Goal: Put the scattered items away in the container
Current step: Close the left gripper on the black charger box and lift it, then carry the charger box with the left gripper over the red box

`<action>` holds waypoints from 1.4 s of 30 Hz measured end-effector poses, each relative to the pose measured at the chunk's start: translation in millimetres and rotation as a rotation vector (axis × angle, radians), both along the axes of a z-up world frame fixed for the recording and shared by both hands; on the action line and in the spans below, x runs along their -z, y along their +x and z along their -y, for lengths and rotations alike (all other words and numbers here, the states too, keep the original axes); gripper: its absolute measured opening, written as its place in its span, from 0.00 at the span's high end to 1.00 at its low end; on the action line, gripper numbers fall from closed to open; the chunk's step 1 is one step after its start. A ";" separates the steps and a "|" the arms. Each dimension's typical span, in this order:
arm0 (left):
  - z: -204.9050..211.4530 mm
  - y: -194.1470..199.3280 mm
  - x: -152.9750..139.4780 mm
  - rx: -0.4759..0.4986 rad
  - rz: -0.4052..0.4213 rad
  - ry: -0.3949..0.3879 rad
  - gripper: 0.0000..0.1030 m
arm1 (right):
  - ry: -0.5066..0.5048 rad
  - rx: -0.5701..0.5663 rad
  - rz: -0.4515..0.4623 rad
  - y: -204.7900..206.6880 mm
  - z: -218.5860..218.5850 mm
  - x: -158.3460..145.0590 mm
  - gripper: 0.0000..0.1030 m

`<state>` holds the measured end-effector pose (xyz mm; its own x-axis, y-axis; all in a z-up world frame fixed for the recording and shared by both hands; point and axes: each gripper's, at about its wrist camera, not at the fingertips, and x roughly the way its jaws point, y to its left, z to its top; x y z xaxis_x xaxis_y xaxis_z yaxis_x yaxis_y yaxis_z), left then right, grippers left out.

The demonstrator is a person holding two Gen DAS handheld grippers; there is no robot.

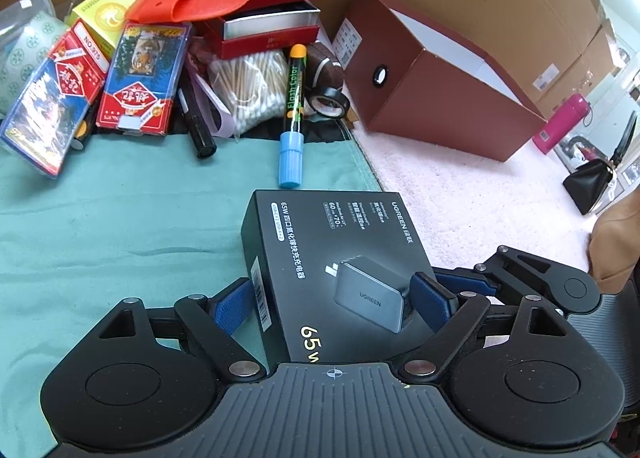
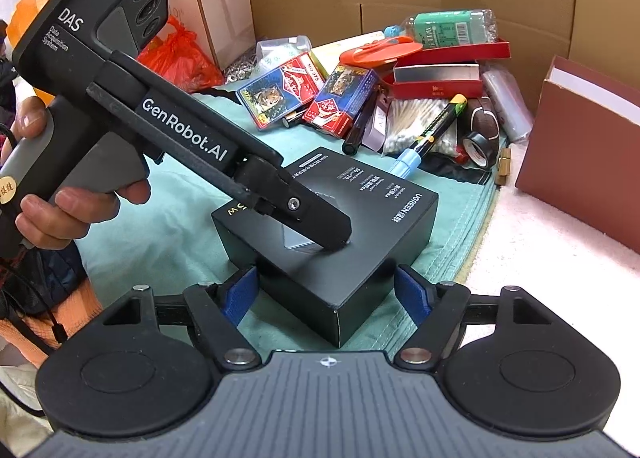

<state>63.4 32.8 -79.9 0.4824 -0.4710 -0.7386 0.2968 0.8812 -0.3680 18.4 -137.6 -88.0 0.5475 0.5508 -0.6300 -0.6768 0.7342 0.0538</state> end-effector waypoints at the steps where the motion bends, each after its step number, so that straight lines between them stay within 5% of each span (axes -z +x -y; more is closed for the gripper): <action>1: 0.5 -0.2 -0.2 0.001 0.006 0.005 0.18 | 0.001 0.003 -0.001 0.8 -0.2 0.4 0.23; 9: 8.3 -8.5 -15.7 0.009 0.065 0.048 0.23 | 0.002 0.027 0.006 -1.2 1.4 -6.7 0.25; 20: 50.8 16.0 -83.0 0.075 0.217 0.028 0.23 | 0.047 0.104 0.172 6.8 41.9 -60.1 0.25; 28: 100.0 62.7 -121.2 0.113 0.306 0.008 0.23 | 0.020 0.187 0.278 42.1 76.8 -96.8 0.25; 37: 166.8 133.6 -134.1 0.140 0.326 0.005 0.22 | -0.052 0.284 0.282 112.0 117.9 -118.8 0.25; 42: 203.3 177.9 -120.8 0.158 0.271 0.021 0.22 | -0.067 0.322 0.200 153.6 144.2 -113.5 0.25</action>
<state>241.3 -170.4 40.9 0.5855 -0.5418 -0.6031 0.5155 0.8229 -0.2388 172.1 -281.7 25.6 0.8011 0.2921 -0.5224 -0.4035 0.9082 -0.1110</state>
